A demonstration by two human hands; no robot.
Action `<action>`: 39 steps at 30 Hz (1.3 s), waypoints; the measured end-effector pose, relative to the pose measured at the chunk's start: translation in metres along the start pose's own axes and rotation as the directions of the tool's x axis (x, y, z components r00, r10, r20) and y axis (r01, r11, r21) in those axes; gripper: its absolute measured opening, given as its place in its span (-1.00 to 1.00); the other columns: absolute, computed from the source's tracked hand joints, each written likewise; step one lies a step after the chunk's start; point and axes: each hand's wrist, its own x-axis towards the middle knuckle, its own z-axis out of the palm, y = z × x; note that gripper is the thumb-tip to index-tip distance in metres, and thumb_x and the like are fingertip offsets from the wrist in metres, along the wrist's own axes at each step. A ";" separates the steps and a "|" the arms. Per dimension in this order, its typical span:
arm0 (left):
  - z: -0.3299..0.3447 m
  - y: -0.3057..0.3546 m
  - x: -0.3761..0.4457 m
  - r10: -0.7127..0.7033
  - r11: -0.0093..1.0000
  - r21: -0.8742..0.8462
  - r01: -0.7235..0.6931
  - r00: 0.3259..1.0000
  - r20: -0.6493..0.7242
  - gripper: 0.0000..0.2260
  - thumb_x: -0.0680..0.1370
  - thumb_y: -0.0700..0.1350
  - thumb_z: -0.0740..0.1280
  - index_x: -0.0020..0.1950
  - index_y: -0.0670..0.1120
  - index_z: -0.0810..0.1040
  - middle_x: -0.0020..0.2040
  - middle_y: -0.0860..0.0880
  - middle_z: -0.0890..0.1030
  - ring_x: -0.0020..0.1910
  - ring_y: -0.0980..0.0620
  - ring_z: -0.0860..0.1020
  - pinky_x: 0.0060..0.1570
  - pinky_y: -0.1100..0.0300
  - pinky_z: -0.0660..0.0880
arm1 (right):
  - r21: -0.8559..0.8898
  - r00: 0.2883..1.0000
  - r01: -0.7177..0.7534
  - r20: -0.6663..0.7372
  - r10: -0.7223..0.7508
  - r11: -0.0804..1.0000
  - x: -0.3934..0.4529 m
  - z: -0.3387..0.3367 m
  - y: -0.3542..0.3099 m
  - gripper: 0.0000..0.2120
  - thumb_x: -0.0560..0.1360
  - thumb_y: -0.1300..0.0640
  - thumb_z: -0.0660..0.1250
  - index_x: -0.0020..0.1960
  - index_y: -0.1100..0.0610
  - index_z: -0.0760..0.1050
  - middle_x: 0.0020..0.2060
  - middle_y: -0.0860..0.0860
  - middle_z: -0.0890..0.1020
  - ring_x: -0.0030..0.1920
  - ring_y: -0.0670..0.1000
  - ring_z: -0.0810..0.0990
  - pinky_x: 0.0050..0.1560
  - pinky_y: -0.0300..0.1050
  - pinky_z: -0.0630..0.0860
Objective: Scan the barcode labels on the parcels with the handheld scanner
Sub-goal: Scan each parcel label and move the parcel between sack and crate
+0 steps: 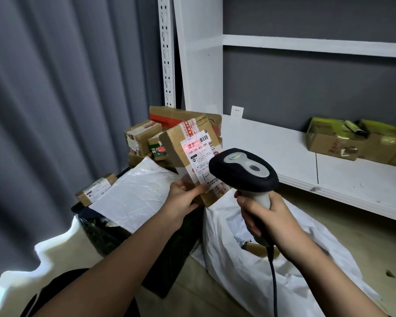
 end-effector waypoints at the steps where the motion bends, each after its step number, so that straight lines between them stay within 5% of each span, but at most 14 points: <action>1: 0.000 -0.001 0.001 -0.003 1.000 0.001 0.003 1.000 0.000 -0.74 0.42 -0.24 0.49 0.06 -0.05 0.56 -0.03 -0.01 0.68 0.03 0.03 0.62 0.04 0.08 0.55 | 0.001 1.000 0.003 0.005 -0.003 1.000 0.000 -0.001 -0.001 -0.36 0.27 -0.13 0.38 0.01 0.43 0.36 -0.57 0.03 0.36 -0.60 -0.02 0.25 -0.52 -0.25 0.21; 9: 0.000 -0.004 0.003 -0.027 1.000 0.014 0.027 0.999 0.016 -0.68 0.43 -0.23 0.49 0.15 -0.09 0.56 -0.03 -0.02 0.69 0.00 0.06 0.64 -0.15 0.19 0.55 | 0.013 1.000 0.001 0.005 -0.001 1.000 0.000 -0.005 -0.001 -0.56 0.39 0.04 0.33 -0.01 0.42 0.37 -0.59 0.01 0.36 -0.60 -0.03 0.25 -0.53 -0.24 0.23; 22: -0.001 -0.005 0.005 -0.050 0.998 0.036 0.050 0.999 -0.001 -0.73 0.44 -0.22 0.48 0.10 -0.06 0.53 0.00 -0.02 0.67 0.03 0.06 0.63 -0.13 0.17 0.55 | 0.002 0.999 0.006 -0.039 -0.006 1.000 -0.001 -0.005 -0.004 -0.70 0.42 0.04 0.37 -0.09 0.27 0.40 -0.60 -0.03 0.37 -0.59 -0.04 0.26 -0.54 -0.23 0.23; 28: -0.002 -0.009 0.007 -0.106 0.974 0.203 0.100 0.994 0.020 -0.34 0.28 0.06 0.57 0.31 -0.04 0.44 0.18 -0.02 0.62 0.13 0.02 0.60 -0.01 0.09 0.57 | -0.013 0.985 -0.016 -0.169 0.014 1.000 0.000 -0.020 -0.001 -0.86 0.57 0.17 0.32 -0.08 0.04 0.36 -0.58 -0.01 0.37 -0.58 -0.04 0.26 -0.54 -0.25 0.15; 32: 0.015 -0.024 0.004 -0.199 0.888 0.432 0.157 0.979 0.053 -0.62 0.51 -0.04 0.41 0.28 -0.09 0.44 0.18 -0.05 0.58 0.14 -0.02 0.55 0.01 0.06 0.54 | 0.014 0.926 -0.087 -0.367 0.086 0.996 0.004 -0.066 0.019 -0.85 0.57 0.16 0.30 0.06 0.13 0.35 -0.50 0.04 0.42 -0.57 -0.02 0.32 -0.51 -0.18 0.25; 36: 0.047 -0.055 0.003 -0.312 0.783 0.585 0.212 0.947 0.075 -0.48 0.50 0.01 0.41 0.37 -0.08 0.30 0.21 -0.08 0.49 -0.01 0.00 0.55 -0.30 0.18 0.53 | 0.077 0.825 -0.194 -0.527 0.206 0.978 -0.003 -0.119 0.049 -0.73 0.57 0.13 0.28 0.20 0.21 0.33 -0.49 0.04 0.44 -0.58 -0.06 0.36 -0.48 -0.16 0.29; 39: 0.076 -0.088 0.005 -0.454 0.711 0.636 0.300 0.886 0.090 -0.44 0.48 0.09 0.41 0.38 -0.04 0.28 0.10 -0.09 0.55 -0.07 -0.05 0.61 -0.31 0.13 0.59 | 0.146 0.770 -0.217 -0.583 0.261 0.965 -0.012 -0.148 0.063 -0.76 0.58 0.14 0.28 0.16 0.19 0.30 -0.45 0.04 0.42 -0.59 -0.07 0.35 -0.54 -0.22 0.27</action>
